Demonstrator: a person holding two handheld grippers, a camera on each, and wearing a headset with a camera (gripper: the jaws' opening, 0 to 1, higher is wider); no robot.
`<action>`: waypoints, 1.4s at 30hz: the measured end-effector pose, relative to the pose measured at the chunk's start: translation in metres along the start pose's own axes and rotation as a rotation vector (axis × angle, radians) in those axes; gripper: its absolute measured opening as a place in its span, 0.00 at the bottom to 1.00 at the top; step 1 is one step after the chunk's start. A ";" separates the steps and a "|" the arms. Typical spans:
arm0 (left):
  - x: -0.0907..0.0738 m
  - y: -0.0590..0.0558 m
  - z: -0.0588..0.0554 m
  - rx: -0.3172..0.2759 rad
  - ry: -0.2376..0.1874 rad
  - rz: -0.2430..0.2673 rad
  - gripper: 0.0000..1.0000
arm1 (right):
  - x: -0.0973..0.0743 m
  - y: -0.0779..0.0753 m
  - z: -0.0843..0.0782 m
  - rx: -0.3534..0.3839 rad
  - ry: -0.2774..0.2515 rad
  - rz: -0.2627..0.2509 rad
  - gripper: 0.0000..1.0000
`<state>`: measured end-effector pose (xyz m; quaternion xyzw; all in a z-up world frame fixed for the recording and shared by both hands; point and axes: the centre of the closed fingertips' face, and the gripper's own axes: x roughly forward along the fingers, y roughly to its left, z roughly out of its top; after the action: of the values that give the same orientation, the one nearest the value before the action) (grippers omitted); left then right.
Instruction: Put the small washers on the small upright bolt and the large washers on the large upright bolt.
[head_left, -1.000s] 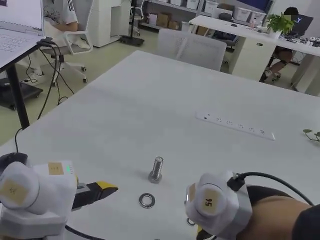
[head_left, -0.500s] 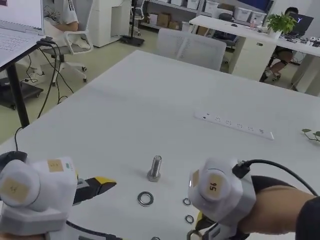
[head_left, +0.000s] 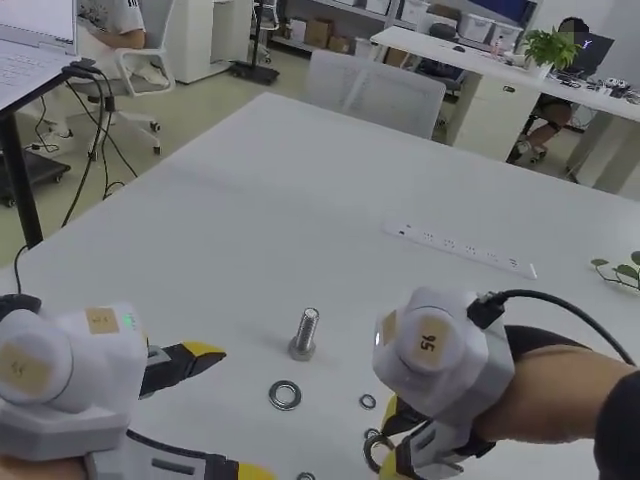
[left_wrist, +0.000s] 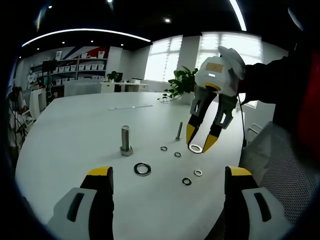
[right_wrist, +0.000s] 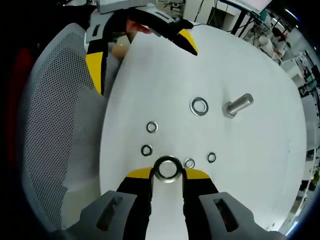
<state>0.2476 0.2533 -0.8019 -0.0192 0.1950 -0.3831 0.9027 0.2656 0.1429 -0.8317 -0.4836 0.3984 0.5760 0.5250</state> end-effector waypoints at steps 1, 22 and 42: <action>0.000 0.000 0.000 0.003 -0.001 -0.001 0.92 | -0.002 -0.002 0.001 0.002 -0.001 -0.005 0.23; 0.001 0.012 0.009 0.014 -0.028 -0.002 0.92 | -0.035 -0.054 0.039 -0.011 -0.034 -0.100 0.23; -0.007 0.022 0.005 -0.002 -0.026 0.052 0.91 | -0.032 -0.090 0.082 -0.096 -0.065 -0.103 0.23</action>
<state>0.2601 0.2731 -0.7988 -0.0199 0.1841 -0.3592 0.9147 0.3426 0.2267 -0.7783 -0.5093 0.3276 0.5820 0.5428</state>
